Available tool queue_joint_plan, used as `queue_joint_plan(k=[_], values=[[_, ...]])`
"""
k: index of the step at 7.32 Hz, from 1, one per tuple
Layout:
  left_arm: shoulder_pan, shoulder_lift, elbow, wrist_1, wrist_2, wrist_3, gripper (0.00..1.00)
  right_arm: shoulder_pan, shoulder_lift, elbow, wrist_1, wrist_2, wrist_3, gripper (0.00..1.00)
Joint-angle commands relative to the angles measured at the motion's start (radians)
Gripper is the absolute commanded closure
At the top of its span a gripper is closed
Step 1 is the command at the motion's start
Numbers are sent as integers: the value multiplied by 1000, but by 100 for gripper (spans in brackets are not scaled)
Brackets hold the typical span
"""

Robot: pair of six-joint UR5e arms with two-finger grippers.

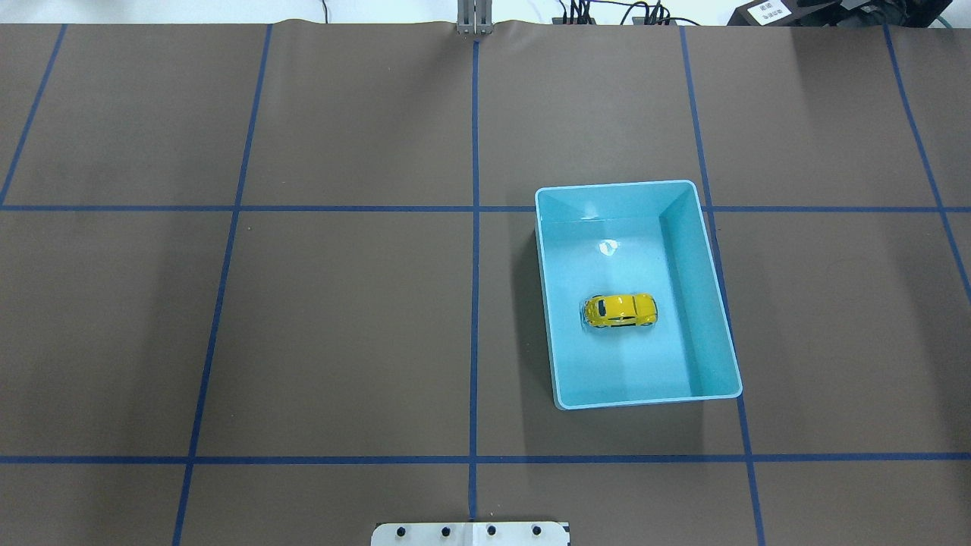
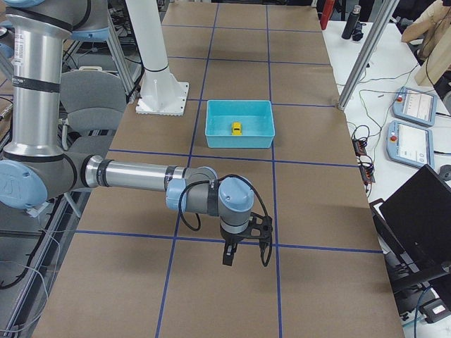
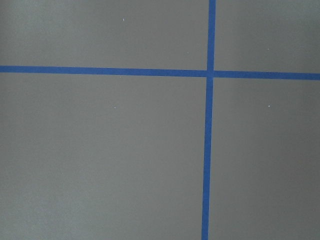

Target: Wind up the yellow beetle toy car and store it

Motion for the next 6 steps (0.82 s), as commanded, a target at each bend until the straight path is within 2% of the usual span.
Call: queue_joint_plan(k=[1, 6], values=[[-1, 2, 2, 1, 5, 0, 0, -26, 32, 5, 2, 16, 23, 0], [0, -15, 45, -5, 4, 3, 0, -86, 47, 20, 8, 18, 7, 0]])
